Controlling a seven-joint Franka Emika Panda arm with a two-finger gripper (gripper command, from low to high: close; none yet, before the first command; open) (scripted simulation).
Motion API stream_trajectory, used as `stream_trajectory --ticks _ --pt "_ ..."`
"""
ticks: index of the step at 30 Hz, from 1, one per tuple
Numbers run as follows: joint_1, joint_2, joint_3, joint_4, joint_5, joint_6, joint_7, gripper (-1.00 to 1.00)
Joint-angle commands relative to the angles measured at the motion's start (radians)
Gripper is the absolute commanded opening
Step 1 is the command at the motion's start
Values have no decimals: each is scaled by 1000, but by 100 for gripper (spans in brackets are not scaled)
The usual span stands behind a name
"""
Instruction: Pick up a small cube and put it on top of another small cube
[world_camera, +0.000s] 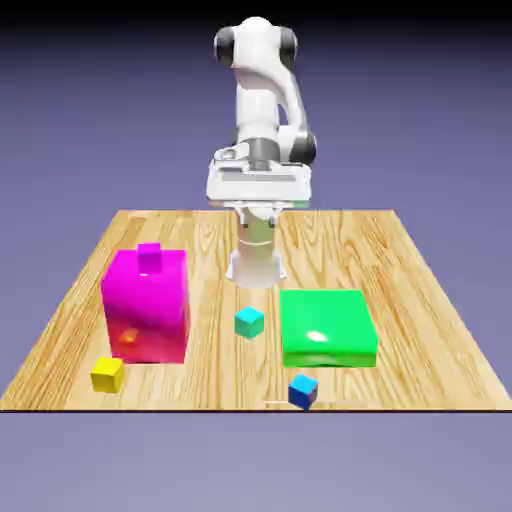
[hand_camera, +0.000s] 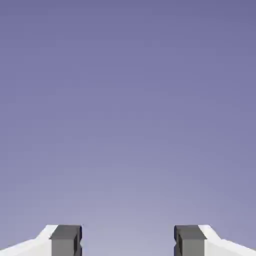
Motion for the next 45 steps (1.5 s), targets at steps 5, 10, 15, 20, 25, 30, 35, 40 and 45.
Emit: stream_trajectory --ticks 5,10,15,20,25,30,35,40,45 --pt "7 181 -16 170 66 -194 49 0" --pt "14 362 -32 339 131 -387 98 0" --pt "22 544 -48 509 196 -581 147 0" --pt "29 725 -64 679 262 -774 196 0" --pt "36 906 -80 848 327 -968 246 0" --pt "43 1087 -96 1018 393 -1161 295 0" --pt "51 1268 -112 1188 458 -1355 344 0" --pt "57 1429 -126 1338 516 -1526 387 0" --pt "96 1437 -112 1202 544 -1385 349 0"
